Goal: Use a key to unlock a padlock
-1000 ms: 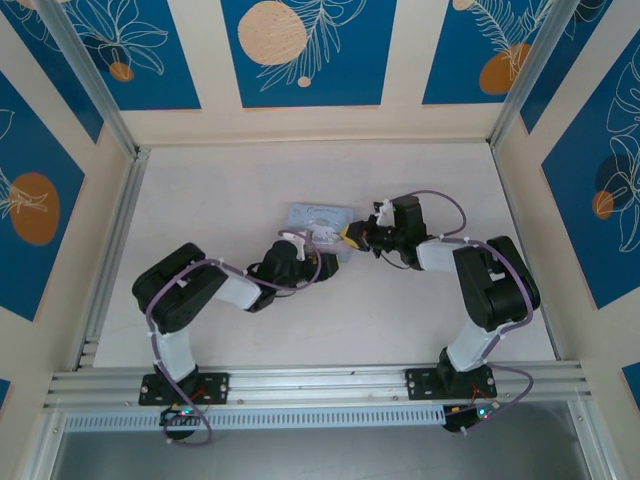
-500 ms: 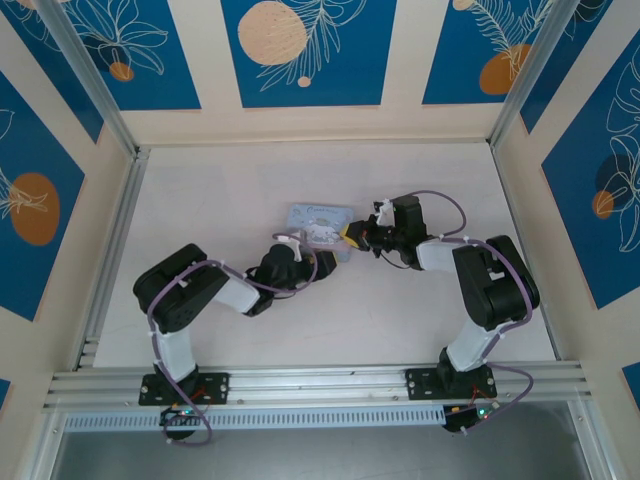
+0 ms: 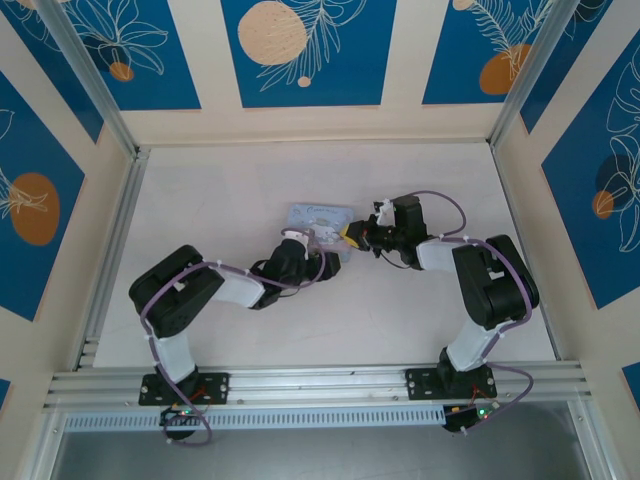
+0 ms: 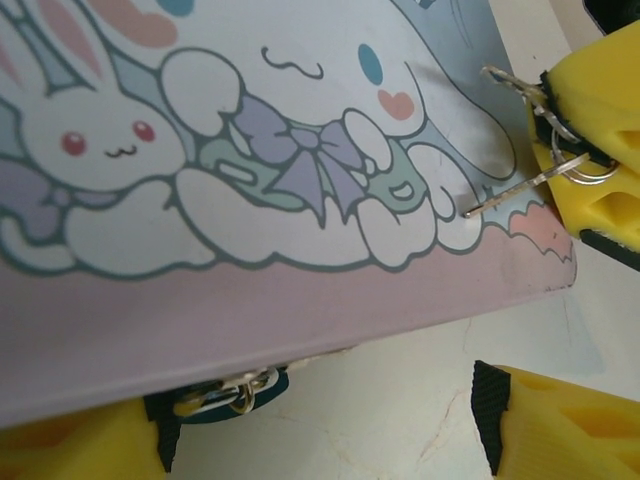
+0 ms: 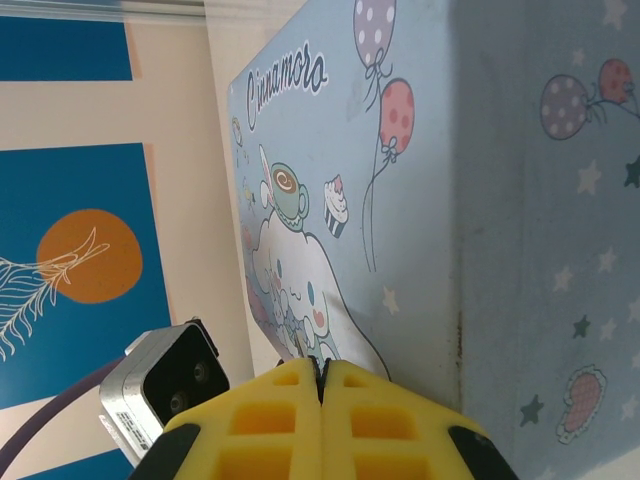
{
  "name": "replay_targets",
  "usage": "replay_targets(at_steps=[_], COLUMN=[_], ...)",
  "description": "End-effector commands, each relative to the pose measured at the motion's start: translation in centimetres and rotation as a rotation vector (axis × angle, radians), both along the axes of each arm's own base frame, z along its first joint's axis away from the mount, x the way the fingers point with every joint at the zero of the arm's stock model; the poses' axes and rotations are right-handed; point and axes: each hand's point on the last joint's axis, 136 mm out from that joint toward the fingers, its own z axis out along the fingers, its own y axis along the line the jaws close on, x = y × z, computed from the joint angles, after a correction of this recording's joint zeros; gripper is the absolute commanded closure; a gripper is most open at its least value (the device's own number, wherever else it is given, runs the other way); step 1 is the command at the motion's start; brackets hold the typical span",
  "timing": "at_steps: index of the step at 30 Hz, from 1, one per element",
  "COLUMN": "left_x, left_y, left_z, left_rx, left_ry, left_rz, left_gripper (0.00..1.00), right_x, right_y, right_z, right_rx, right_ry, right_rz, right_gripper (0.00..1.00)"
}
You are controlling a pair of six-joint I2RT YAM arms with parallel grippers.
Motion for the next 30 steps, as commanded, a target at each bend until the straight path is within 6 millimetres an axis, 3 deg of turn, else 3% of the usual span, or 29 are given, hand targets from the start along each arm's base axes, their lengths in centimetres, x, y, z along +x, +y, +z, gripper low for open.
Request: replay_targets(at_steps=[1, 5, 11, 21, 30], left_x=[-0.5, -0.6, -0.5, -0.8, -1.2], left_y=[-1.7, -1.6, -1.2, 0.0, 1.1], left_z=[2.5, 4.2, 4.2, 2.8, -0.9], left_rx=[-0.131, -0.230, -0.293, -0.330, -0.184], left_ry=[-0.050, -0.055, -0.040, 0.008, 0.104], left_rz=[-0.046, -0.018, 0.025, 0.102, 0.145], left_gripper=[0.25, 0.25, 0.25, 0.27, 0.34], right_x=[-0.1, 0.0, 0.1, 0.2, 0.2], right_y=[-0.2, -0.2, -0.3, -0.2, -0.2], right_z=[-1.1, -1.0, -1.0, -1.1, -1.1], right_rx=[-0.015, -0.013, -0.015, -0.011, -0.011], right_ry=[0.029, 0.027, 0.026, 0.029, 0.030], right_rz=[-0.008, -0.006, -0.008, -0.008, -0.007], right_gripper=[1.00, 1.00, 1.00, 1.00, 1.00])
